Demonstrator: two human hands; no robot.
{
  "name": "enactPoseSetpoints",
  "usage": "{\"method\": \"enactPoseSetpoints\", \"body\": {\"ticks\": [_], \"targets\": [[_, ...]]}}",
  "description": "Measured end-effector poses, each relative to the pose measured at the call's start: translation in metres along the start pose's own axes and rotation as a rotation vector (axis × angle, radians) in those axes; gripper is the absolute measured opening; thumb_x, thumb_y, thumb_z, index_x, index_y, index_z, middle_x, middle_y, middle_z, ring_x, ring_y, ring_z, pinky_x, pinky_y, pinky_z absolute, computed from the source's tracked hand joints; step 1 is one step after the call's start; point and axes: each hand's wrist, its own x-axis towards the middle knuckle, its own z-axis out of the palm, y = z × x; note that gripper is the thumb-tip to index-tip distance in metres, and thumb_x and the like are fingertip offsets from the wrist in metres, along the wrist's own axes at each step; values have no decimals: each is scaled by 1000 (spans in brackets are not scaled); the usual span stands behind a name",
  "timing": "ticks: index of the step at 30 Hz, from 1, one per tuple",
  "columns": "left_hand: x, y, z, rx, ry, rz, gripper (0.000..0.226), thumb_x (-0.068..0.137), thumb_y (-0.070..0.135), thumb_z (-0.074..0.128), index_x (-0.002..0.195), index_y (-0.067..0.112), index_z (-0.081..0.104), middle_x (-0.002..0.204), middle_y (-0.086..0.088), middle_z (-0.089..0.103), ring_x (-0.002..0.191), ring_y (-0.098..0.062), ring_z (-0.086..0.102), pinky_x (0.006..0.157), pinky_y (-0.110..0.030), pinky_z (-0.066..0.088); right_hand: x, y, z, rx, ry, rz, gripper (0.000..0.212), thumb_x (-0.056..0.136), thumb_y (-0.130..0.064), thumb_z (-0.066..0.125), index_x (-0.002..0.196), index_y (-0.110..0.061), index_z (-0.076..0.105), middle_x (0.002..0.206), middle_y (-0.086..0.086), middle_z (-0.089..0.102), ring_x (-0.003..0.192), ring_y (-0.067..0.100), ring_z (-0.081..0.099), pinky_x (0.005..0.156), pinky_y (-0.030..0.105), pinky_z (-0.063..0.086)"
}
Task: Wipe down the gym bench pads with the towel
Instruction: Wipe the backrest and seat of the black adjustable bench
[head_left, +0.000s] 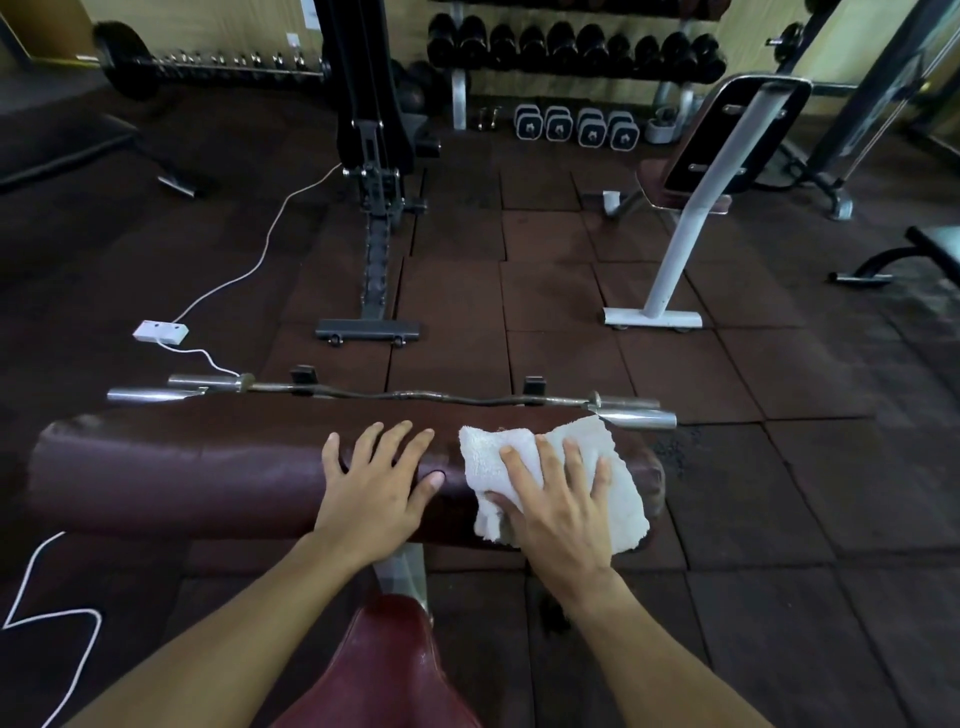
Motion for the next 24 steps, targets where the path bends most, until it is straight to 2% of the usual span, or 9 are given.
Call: {"method": "enactPoseSetpoints", "body": {"ticks": [4,6,8,10,12,13,15,18,24], "targets": [[1,5,-9,9,-68,-19,80,84,71,1,153,38,25,161,10,23,150,-21,12,115,-61,1,2,10,2,9,58,-9,53,106,-52,33,125,-17,67,121,20,67,114,46,64,91,70,49],[1,7,-16,12,-110,-28,70,91,68,13,154,37,22,162,9,19,150,-22,10,116,-60,3,6,12,-2,17,63,-22,56,107,-52,29,121,-16,69,115,20,69,110,44,66,89,67,51],[3,13,-24,-7,-99,0,63,96,61,24,153,34,25,161,6,21,149,-22,15,118,-56,9,9,15,-6,13,108,-7,49,102,-51,41,120,-16,70,108,18,69,105,42,67,87,64,53],[2,22,-34,-35,-55,41,65,93,59,26,151,31,32,159,4,28,146,-22,23,118,-49,18,13,21,-15,9,177,10,37,92,-41,65,121,-17,67,100,15,67,94,39,68,79,58,55],[2,32,-42,-59,-28,71,56,97,50,38,149,29,36,158,4,30,145,-21,25,117,-45,22,15,29,-28,71,220,26,51,75,-22,87,121,-17,65,93,12,65,79,35,66,65,47,55],[3,37,-46,-65,-9,85,54,99,46,43,149,28,36,157,4,30,145,-20,24,118,-44,22,16,33,-37,100,259,38,56,71,-14,88,121,-17,64,92,11,65,75,34,65,59,44,53],[6,49,-57,-72,30,109,54,99,42,47,150,29,34,158,5,29,146,-18,23,117,-40,21,19,44,-58,95,379,45,53,72,-8,79,122,-18,62,93,11,65,72,34,66,56,42,51],[14,77,-78,-94,68,141,56,99,44,47,151,31,31,159,6,27,146,-17,21,116,-37,20,22,67,-96,59,558,38,38,84,-23,53,120,-19,64,95,11,67,72,33,67,55,43,53],[31,173,-120,-99,165,284,57,98,46,49,151,30,32,158,4,28,145,-19,22,116,-38,24,-8,148,-165,-72,701,113,36,90,-37,56,113,-17,75,99,9,70,75,28,69,54,41,53]]}}
